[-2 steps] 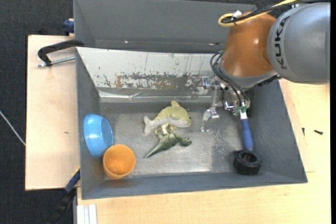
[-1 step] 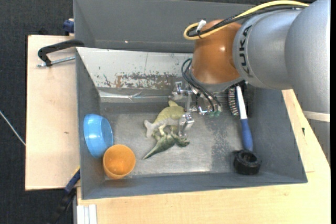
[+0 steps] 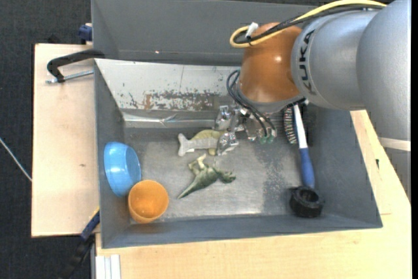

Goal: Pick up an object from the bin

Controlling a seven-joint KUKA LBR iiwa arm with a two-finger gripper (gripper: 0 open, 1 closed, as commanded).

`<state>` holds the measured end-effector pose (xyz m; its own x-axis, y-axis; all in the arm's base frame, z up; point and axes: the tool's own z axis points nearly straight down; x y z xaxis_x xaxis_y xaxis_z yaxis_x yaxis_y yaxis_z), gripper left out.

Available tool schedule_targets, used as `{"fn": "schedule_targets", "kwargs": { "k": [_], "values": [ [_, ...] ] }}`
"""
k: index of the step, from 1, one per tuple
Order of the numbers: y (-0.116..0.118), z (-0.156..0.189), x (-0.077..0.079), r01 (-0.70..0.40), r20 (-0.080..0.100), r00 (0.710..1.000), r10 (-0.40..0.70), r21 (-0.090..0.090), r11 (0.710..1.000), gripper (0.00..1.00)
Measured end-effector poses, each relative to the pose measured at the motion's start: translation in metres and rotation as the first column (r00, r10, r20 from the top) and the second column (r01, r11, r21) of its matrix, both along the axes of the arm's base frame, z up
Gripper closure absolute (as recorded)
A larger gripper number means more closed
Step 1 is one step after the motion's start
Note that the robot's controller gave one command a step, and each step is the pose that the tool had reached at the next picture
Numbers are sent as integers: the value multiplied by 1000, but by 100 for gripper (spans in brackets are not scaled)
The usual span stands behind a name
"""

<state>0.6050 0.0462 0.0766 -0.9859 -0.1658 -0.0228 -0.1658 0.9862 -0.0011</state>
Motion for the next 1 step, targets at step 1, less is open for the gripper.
{"fn": "schedule_targets", "kwargs": {
  "k": [1],
  "values": [
    [-4,135,-21,-237,-9,971,237,-4,971,100]
  ]
}}
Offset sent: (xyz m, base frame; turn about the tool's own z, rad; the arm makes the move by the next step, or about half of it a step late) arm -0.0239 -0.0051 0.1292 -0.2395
